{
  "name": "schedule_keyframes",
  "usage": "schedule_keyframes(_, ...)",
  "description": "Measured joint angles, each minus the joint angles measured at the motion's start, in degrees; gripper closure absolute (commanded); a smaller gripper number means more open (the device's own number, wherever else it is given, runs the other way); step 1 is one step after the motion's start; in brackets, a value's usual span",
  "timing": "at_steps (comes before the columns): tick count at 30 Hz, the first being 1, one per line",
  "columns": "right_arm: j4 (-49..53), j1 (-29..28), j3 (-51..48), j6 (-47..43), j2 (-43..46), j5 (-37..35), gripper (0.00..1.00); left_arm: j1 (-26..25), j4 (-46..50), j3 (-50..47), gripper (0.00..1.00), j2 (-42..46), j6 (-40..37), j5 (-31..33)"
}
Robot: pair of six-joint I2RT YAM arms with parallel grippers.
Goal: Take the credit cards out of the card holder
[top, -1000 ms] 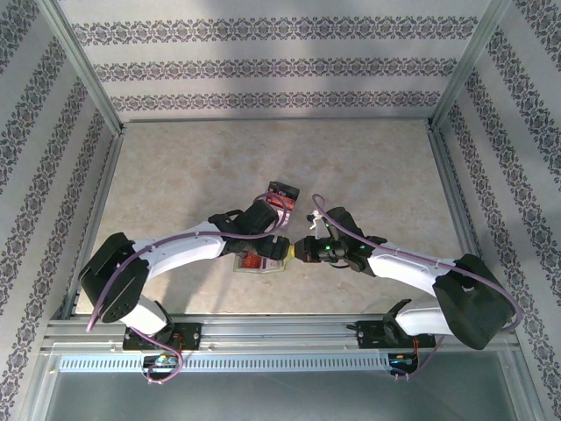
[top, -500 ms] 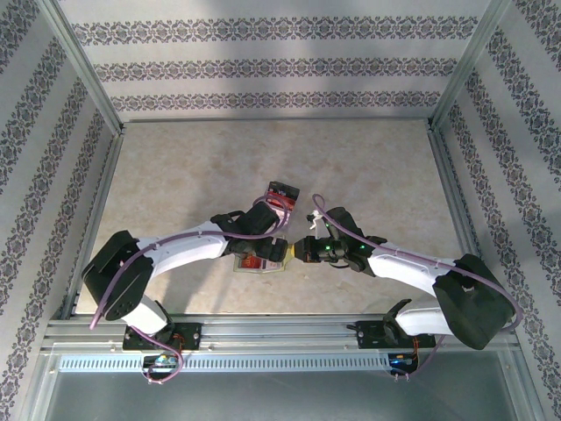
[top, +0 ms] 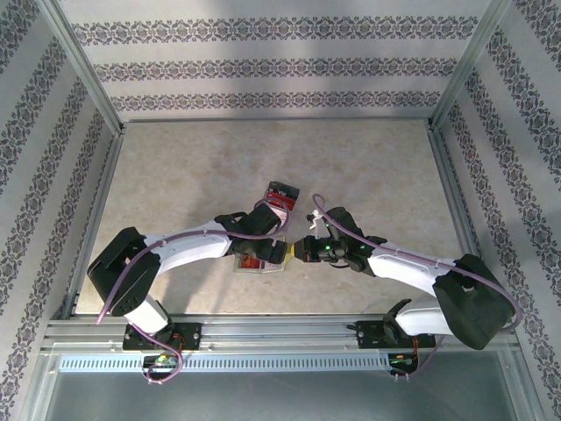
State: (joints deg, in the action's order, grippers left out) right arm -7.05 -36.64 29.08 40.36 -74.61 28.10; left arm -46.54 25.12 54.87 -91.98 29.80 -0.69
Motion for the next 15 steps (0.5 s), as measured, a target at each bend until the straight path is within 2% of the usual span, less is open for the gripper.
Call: schedule_keyframes(15, 0.0, 0.0, 0.0, 0.0, -0.1, 0.0, 1.00, 0.0, 4.8, 0.0, 0.02, 5.2, -0.5, 5.8)
